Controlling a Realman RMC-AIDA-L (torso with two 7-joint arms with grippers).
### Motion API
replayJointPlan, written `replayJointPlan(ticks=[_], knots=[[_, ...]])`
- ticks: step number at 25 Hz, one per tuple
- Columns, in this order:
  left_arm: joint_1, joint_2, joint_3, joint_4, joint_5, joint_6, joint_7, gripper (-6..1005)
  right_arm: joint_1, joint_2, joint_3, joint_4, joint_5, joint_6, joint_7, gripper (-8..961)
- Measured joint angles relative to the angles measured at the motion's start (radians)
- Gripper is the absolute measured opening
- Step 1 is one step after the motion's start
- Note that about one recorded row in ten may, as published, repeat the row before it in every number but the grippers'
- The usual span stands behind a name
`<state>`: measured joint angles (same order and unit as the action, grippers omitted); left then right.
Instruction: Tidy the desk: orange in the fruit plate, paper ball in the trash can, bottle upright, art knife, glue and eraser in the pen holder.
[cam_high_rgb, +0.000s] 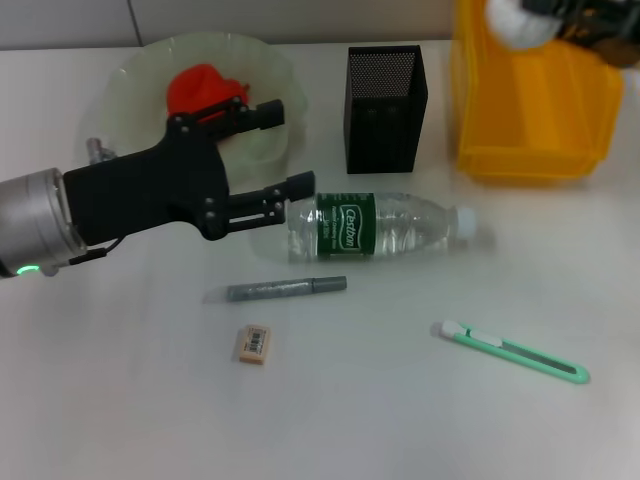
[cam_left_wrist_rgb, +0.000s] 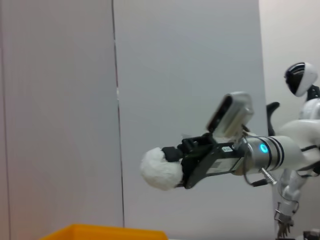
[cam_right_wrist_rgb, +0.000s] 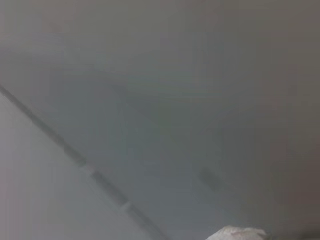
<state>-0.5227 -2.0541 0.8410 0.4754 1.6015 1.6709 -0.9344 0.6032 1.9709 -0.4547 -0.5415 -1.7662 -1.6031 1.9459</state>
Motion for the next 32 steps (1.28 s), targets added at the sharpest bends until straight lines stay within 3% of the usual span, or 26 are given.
replayJointPlan(ticks=[3,4,11,20,28,32], knots=[[0.007,0.0,-0.006,0.001,0.0,0.003,-0.005,802,-0.023,0.02,0.05,-0.043,0.001,0.081,-0.132,476],[0.01,0.0,-0.006,0.001,0.0,0.004,-0.008,802,-0.031,0.038,0.06,-0.062,0.002,0.157,-0.222,476],[0.034,-0.002,-0.031,0.004,-0.001,0.004,-0.046,802,-0.023,0.077,0.052,-0.083,0.003,0.369,-0.43,476],[0.045,-0.007,-0.046,0.003,-0.002,0.004,-0.065,803,0.015,0.097,-0.016,-0.084,0.001,0.521,-0.516,474],[0.049,-0.008,-0.046,0.003,-0.002,0.004,-0.078,803,0.018,0.102,-0.028,-0.088,0.001,0.549,-0.518,748],[0.049,-0.008,-0.046,0.003,-0.002,0.004,-0.078,803,0.017,0.102,-0.022,-0.089,0.007,0.549,-0.518,771]])
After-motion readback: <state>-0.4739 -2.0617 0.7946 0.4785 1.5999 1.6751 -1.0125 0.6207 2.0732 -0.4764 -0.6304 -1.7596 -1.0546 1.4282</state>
